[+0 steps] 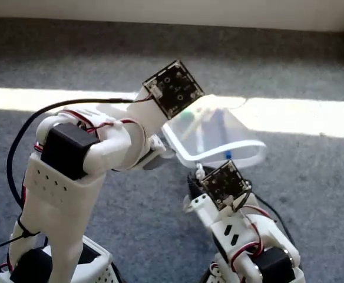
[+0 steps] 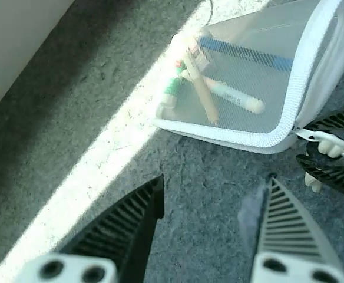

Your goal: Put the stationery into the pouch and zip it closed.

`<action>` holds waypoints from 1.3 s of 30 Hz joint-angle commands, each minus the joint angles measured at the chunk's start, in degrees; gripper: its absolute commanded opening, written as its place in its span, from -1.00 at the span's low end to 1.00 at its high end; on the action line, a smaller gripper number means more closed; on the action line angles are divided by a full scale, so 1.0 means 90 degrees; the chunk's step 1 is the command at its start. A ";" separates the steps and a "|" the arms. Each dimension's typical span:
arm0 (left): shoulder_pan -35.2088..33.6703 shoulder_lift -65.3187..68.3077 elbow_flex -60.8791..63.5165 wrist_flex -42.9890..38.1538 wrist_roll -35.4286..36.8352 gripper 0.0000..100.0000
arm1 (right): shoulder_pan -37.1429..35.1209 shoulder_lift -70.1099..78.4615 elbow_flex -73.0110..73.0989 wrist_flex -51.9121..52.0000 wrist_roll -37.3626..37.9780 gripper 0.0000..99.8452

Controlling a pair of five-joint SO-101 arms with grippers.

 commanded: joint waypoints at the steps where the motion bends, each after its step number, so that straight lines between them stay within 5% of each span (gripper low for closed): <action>1: 0.0093 -0.0405 0.0190 0.0029 -0.0205 -0.50 | 0.0103 0.0024 -0.0317 -0.0054 -0.0107 -0.99; 7: 0.0230 -0.1636 0.1372 -0.0020 -0.0264 -0.50 | 0.0103 0.0024 -0.0327 -0.0142 -0.0274 -0.99; 24: 0.1060 -0.3404 0.6061 -0.4015 -0.0264 -0.50 | 0.0112 0.0024 -0.0728 -0.0347 -0.0586 -0.99; 39: 0.1031 -0.3404 0.6549 -0.5363 -0.0264 -0.50 | 0.0112 0.0024 -0.0796 -0.0063 -0.0547 -0.99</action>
